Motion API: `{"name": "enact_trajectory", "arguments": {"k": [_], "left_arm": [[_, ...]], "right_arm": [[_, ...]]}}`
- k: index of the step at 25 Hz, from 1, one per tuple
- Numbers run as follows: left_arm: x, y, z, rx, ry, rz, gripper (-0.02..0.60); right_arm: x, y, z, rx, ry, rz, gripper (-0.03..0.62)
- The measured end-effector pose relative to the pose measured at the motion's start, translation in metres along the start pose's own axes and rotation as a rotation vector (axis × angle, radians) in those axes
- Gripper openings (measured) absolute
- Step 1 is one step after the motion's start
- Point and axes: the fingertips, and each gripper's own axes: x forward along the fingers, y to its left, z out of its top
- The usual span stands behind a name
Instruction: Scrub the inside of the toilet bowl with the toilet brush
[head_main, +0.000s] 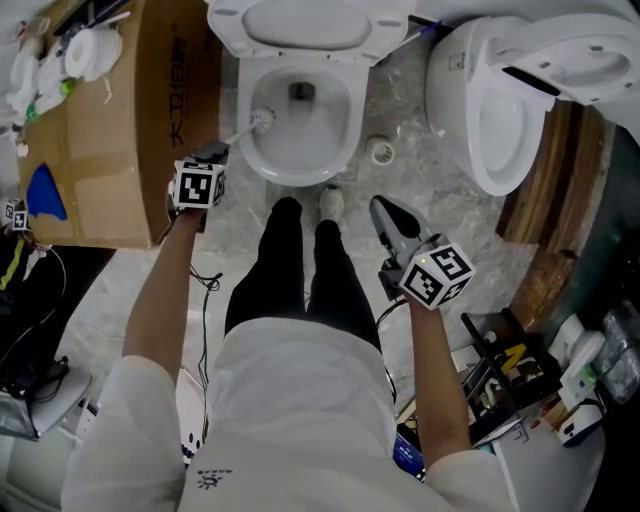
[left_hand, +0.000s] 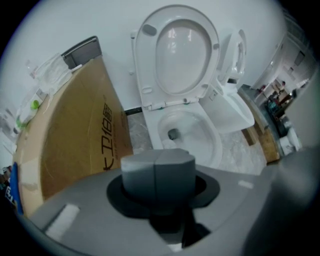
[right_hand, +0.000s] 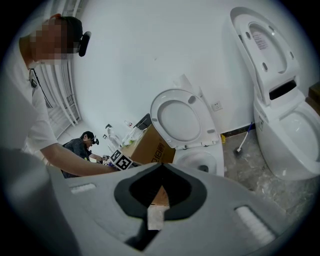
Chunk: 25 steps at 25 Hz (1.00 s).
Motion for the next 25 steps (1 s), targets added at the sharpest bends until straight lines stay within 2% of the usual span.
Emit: {"name": "enact_trajectory", "arguments": {"k": [4,8,13,18,25], "left_arm": [[0.01,0.008,0.011,0.045,-0.004,-0.007,0.153],[0.003,0.021,0.032,0.084,-0.004,0.049,0.155],[0.009,0.02,0.048,0.11,-0.002,0.022,0.156],[0.011,0.028,0.066,0.144,-0.012,0.054,0.158],[0.018,0.025,0.115,0.22,-0.054,0.05,0.156]], "right_arm": [[-0.001,-0.002,-0.001,0.009,-0.009,-0.017,0.0],[-0.001,-0.006,-0.001,0.023,-0.018,-0.034,0.0],[-0.003,-0.008,0.003,0.032,-0.036,-0.05,0.0],[-0.007,-0.013,0.006,0.043,-0.06,-0.077,0.0],[-0.019,-0.023,0.005,0.065,-0.081,-0.116,0.0]]}}
